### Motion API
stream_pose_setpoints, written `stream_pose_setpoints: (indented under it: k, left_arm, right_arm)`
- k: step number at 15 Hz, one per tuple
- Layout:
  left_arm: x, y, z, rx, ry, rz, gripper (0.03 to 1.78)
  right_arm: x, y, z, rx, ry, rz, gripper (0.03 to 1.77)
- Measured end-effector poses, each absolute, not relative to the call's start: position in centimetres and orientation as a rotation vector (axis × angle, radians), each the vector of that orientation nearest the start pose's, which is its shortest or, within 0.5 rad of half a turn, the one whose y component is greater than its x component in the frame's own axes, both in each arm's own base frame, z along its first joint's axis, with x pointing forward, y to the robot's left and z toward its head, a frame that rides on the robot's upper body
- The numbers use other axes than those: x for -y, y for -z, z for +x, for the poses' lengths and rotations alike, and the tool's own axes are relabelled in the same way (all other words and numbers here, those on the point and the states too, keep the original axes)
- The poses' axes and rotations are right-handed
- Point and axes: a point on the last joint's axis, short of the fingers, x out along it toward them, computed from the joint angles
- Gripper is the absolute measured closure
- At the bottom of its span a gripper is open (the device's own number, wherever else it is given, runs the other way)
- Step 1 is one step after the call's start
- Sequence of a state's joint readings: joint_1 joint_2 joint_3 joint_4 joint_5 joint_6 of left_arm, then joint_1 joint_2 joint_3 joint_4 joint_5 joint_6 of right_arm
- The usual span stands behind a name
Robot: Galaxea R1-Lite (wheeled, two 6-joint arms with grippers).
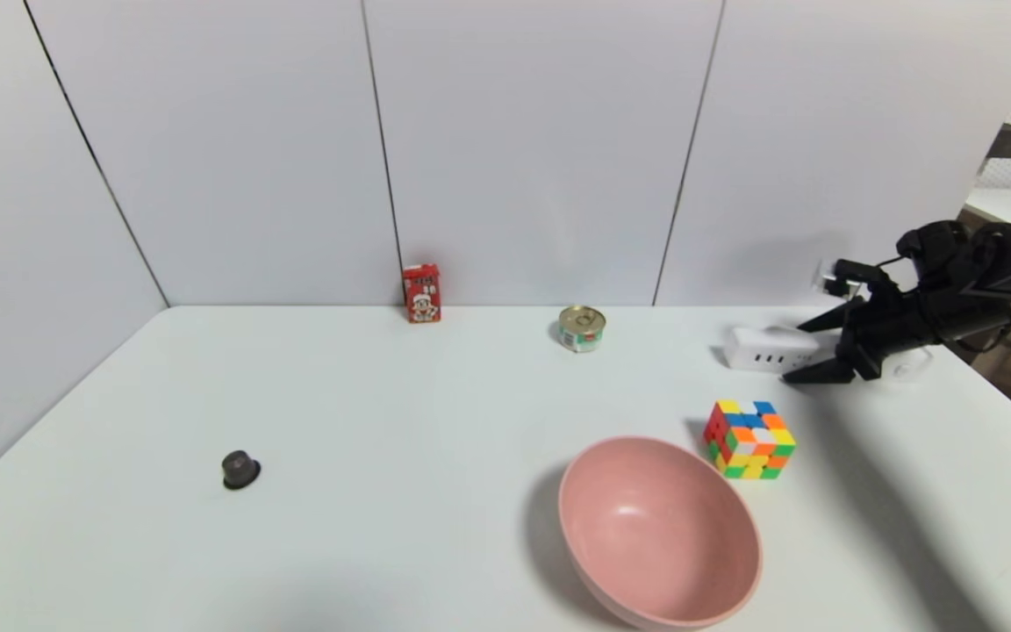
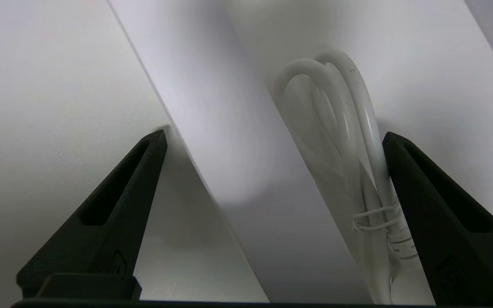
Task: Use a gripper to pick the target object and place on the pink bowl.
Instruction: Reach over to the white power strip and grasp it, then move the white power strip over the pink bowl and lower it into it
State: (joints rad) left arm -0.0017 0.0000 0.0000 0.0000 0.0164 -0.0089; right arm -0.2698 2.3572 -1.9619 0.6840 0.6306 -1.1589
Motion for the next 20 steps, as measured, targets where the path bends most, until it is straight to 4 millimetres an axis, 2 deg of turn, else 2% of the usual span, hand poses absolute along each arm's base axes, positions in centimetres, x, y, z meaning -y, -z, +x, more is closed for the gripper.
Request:
stream_pose_setpoints:
  k: [3, 4, 6, 8, 11, 16, 20]
  left_arm:
    - [0.0, -7.6, -2.3, 0.0, -0.015, -0.009, 0.12]
    - [0.0, -7.6, -2.3, 0.0, -0.015, -0.009, 0.12]
    - [0.0, -7.6, -2.3, 0.0, -0.014, -0.009, 0.12]
    - [0.0, -7.6, -2.3, 0.0, -0.015, -0.009, 0.12]
    - [0.0, -7.6, -2.3, 0.0, -0.015, -0.009, 0.12]
    - [0.0, -7.5, -2.3, 0.0, -0.015, -0.009, 0.12]
    - [0.0, -7.5, -2.3, 0.0, -0.015, -0.009, 0.12]
  right_arm:
    - [10.6, -13.0, 43.6, -0.64, -0.813, -0.587, 0.09]
    - [10.5, -13.0, 43.6, -0.638, -0.813, -0.59, 0.16]
    - [10.5, -13.1, 43.5, -0.637, -0.814, -0.595, 0.51]
    - [10.5, -13.0, 43.5, -0.637, -0.815, -0.596, 0.78]
    - [10.6, -12.9, 43.6, -0.638, -0.817, -0.597, 1.03]
    - [10.6, -13.0, 43.5, -0.633, -0.82, -0.6, 1.04]
    - [10.4, -14.7, 43.0, -0.595, -0.813, -0.613, 1.05]
